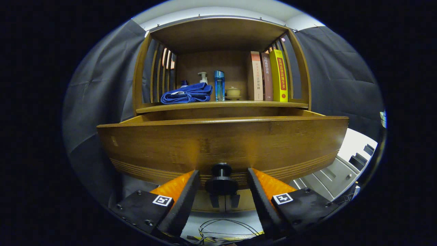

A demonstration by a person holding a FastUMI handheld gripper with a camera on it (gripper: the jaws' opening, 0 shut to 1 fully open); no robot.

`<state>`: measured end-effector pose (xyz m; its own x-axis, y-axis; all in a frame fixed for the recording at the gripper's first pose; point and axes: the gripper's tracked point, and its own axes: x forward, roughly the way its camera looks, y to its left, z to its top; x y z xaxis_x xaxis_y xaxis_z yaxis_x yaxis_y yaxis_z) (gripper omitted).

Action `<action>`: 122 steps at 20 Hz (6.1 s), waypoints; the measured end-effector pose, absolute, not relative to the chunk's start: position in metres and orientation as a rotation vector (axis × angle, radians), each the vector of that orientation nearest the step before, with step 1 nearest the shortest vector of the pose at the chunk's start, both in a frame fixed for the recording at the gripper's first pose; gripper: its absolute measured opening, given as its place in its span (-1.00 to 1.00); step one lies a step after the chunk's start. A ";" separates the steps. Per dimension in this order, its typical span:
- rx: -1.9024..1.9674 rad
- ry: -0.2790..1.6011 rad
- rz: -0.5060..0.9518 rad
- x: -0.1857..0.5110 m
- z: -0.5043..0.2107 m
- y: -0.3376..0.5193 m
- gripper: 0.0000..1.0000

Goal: Pull open the drawer, take out the items inside it, and place them on the countertop above the cabinet.

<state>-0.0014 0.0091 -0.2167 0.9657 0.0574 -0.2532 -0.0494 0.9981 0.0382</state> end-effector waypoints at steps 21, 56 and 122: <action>-0.196 0.392 0.227 0.145 -0.105 0.005 0.97; -0.231 0.921 0.189 0.151 -0.271 0.000 0.22; -0.135 0.489 -0.006 0.284 -0.104 -0.010 -0.57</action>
